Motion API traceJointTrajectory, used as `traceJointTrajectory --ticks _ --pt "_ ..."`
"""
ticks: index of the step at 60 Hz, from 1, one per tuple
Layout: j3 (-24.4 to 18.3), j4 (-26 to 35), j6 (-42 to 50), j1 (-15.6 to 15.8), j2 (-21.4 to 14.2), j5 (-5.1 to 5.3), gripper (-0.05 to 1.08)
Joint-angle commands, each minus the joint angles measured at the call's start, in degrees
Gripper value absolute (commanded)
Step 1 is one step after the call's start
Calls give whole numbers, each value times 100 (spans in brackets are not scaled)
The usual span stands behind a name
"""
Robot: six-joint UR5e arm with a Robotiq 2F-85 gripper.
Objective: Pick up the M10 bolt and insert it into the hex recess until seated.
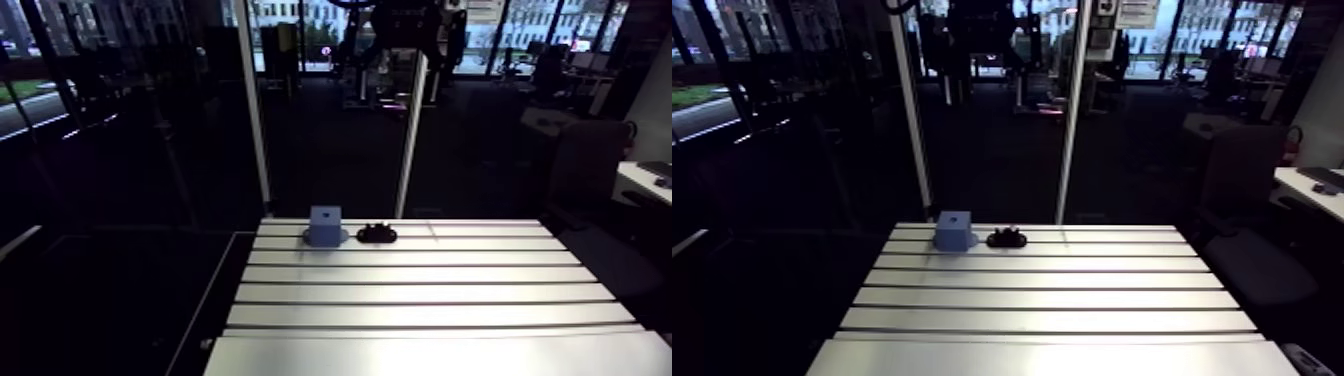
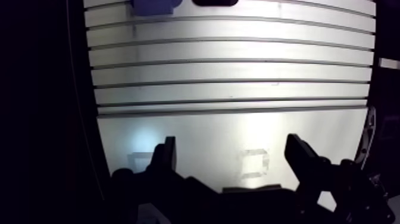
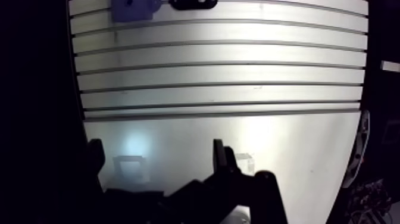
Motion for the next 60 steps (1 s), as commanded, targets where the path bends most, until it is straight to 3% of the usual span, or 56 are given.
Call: traceJointTrajectory --ticks 1,45,54,60 --pt "771 -378 -123 158 -588 167 1" --pt "821 -631 -132 133 -676 139 1" --pt "1151 -1198 -173 98 -676 116 1" --pt "1455 -1680 -209 62 -669 -9 1"
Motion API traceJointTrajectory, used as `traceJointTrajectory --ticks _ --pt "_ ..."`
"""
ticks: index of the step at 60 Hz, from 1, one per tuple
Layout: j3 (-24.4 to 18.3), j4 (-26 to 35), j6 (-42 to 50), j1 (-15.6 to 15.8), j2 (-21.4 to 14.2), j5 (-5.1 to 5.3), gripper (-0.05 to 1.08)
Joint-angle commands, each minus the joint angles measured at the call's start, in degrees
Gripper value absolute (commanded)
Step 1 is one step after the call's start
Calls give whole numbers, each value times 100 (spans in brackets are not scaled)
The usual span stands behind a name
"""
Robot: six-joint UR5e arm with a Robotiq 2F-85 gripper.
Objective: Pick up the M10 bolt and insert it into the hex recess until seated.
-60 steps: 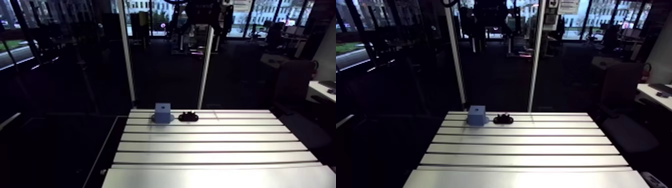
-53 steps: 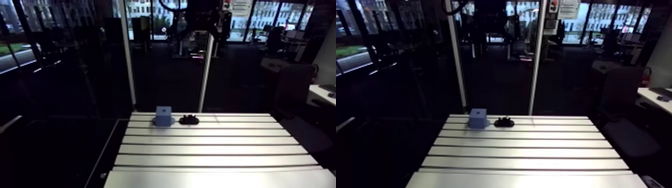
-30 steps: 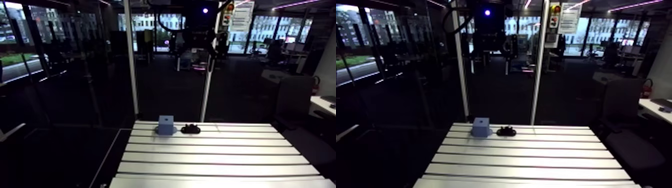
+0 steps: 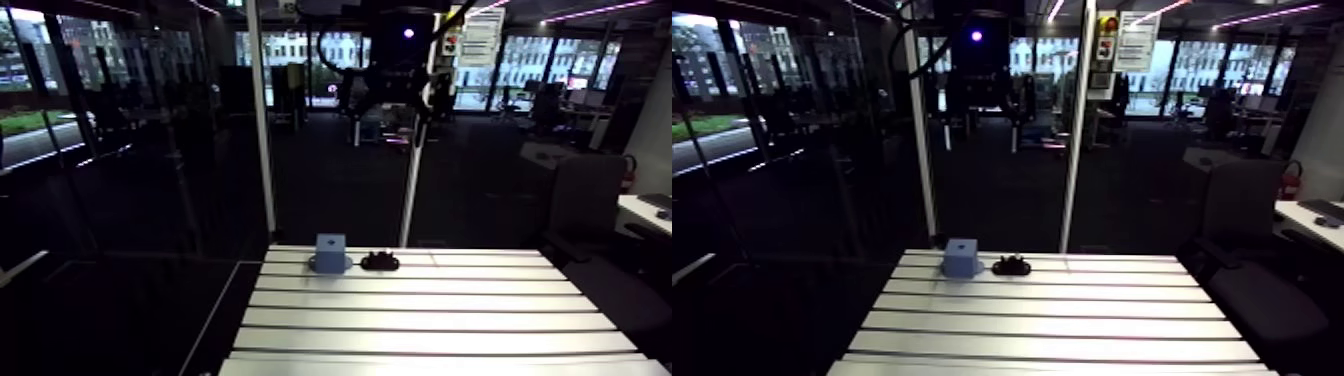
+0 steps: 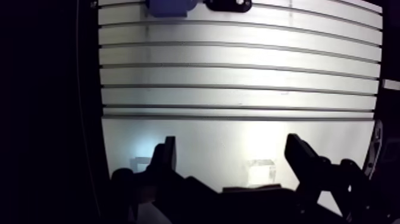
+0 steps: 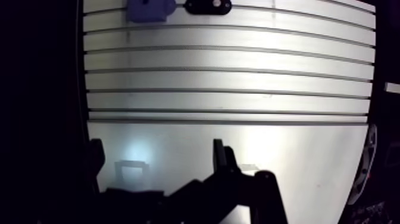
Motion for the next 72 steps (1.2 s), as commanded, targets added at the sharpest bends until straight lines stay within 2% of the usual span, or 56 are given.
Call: traceJointTrajectory --ticks 1,5,8,10,19,30,38,47,50,72 --pt "577 -942 -67 -70 7 -191 1" --pt "777 -1166 -113 -130 7 -266 1" --pt "859 -1302 -179 -164 15 -286 1" --pt "1018 -1597 -336 -234 24 -297 1" --pt "1338 -2394 -444 -266 142 -291 1" --pt "1511 -2811 -411 -293 379 -272 1" --pt "1536 -3447 -349 -284 751 -228 1" --pt "1508 -3497 -285 -293 1033 -220 1" --pt "1417 -3488 -194 -285 1227 -211 1" --pt "1253 -3560 172 -302 1686 -219 1"
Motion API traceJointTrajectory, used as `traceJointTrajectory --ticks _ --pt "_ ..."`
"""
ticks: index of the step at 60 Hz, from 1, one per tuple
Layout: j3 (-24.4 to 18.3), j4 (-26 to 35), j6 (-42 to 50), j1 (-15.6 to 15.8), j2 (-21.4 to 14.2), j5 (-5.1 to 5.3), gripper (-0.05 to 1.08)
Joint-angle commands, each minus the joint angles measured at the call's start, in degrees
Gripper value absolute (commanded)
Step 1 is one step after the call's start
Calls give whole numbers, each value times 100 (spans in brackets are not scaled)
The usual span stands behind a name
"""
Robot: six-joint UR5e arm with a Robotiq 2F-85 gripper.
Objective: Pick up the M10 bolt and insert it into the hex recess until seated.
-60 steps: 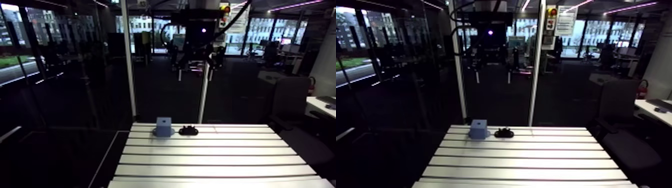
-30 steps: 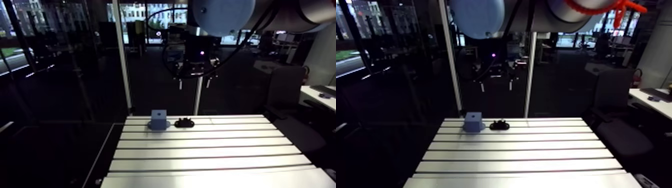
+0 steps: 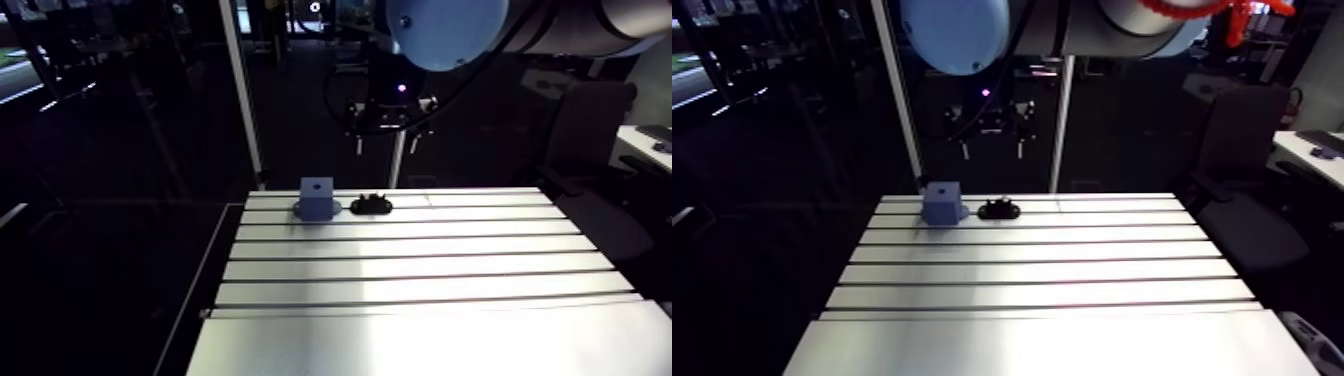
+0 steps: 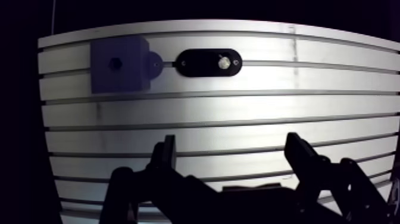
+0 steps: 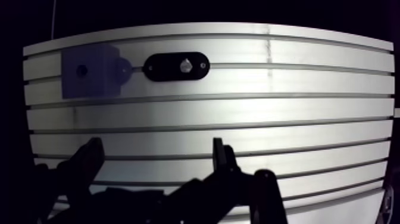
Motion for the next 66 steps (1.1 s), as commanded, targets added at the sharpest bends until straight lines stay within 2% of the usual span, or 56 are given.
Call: traceJointTrajectory --ticks 1,5,9,36,45,66 --pt "-77 -86 227 -9 292 -12 1" --pt "-78 -220 267 -9 381 -4 1" --pt "-55 -425 260 -9 505 46 1" --pt "-49 -1149 -71 -79 1043 47 1" --pt "-111 -1166 -74 -113 1174 116 1" --pt "-283 -1271 -92 -140 1475 197 5"
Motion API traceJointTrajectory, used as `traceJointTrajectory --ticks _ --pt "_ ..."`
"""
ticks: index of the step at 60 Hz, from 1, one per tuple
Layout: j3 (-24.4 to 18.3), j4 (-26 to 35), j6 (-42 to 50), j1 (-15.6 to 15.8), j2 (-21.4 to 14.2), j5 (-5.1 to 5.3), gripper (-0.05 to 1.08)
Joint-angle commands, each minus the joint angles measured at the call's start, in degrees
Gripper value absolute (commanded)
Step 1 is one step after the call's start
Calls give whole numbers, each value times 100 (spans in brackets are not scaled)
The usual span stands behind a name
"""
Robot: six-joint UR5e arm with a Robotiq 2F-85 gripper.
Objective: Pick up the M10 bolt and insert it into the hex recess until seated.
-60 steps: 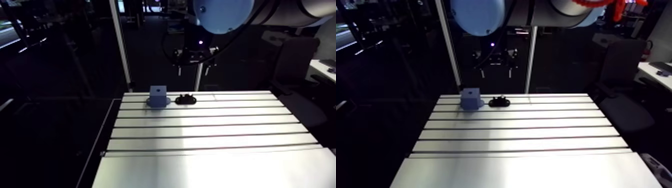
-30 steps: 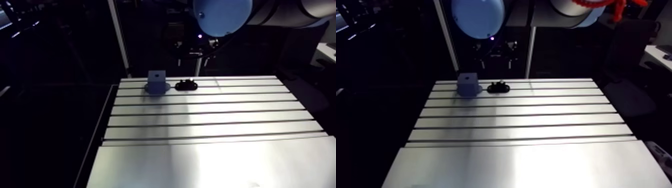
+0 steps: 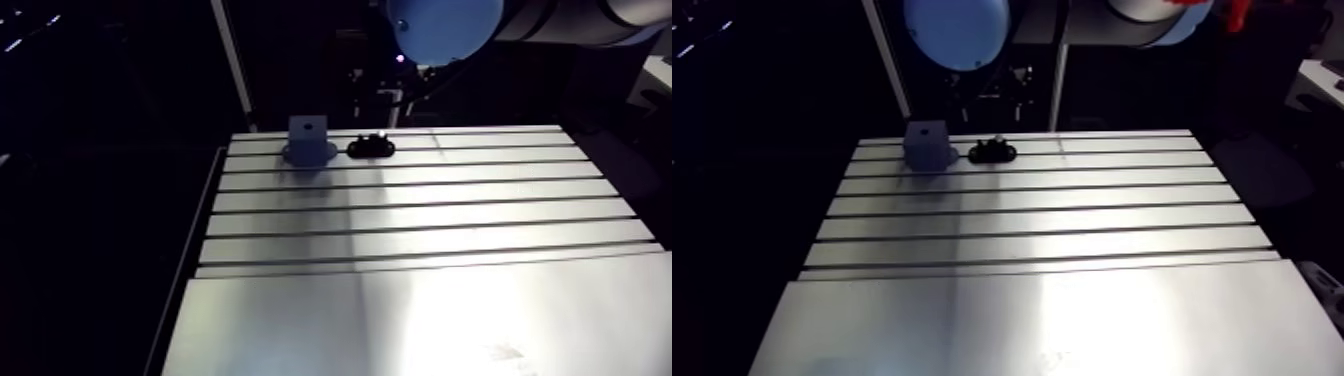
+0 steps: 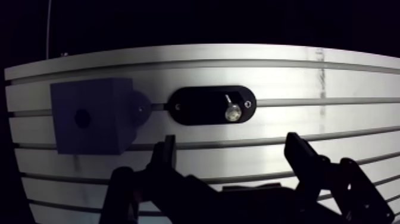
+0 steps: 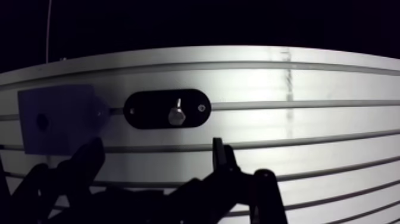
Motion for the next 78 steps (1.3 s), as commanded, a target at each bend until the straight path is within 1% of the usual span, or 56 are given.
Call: traceJointTrajectory --ticks 1,6,17,36,59,78 --pt "-150 -86 -15 -27 209 55 5" --pt "-215 -86 -15 -36 278 56 8" --pt "-279 -86 -14 -44 413 55 11" --pt "-272 -93 -24 -53 431 56 24" --pt "-244 -111 -147 -96 542 30 30" --pt "-219 -165 -147 -97 573 38 35"
